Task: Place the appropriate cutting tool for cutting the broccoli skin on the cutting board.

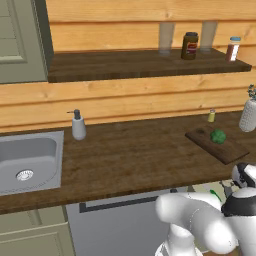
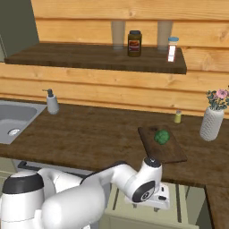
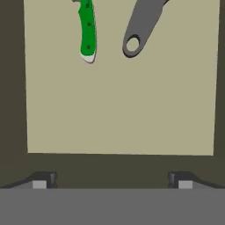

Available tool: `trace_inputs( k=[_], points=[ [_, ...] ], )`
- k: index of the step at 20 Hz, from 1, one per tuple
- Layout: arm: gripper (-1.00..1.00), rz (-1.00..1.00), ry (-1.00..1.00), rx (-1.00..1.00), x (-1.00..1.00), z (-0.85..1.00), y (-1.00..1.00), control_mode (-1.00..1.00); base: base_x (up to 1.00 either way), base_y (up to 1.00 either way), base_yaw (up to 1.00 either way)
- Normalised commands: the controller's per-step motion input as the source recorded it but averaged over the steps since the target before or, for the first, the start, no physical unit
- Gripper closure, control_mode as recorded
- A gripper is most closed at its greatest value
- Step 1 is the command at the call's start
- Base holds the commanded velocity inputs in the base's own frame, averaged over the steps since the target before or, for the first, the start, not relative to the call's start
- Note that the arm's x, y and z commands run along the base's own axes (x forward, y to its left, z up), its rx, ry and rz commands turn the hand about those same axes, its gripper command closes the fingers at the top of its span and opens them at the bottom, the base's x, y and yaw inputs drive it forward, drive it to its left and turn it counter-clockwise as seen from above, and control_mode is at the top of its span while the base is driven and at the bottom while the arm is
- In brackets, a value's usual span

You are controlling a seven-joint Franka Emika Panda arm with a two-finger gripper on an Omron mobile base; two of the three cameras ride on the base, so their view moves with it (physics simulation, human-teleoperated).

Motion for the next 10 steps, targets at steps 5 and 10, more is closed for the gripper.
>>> trace_inputs(
  k=[5,10],
  points=[
    [-1.00,0.06,0.00,0.00,0.00,-0.30,0.00,-1.00,0.00,0.00,0.00],
    [-1.00,0.06,0.04,0.00,-0.42,-0.25,0.00,-1.00,0.00,0.00,0.00]
  ],
)
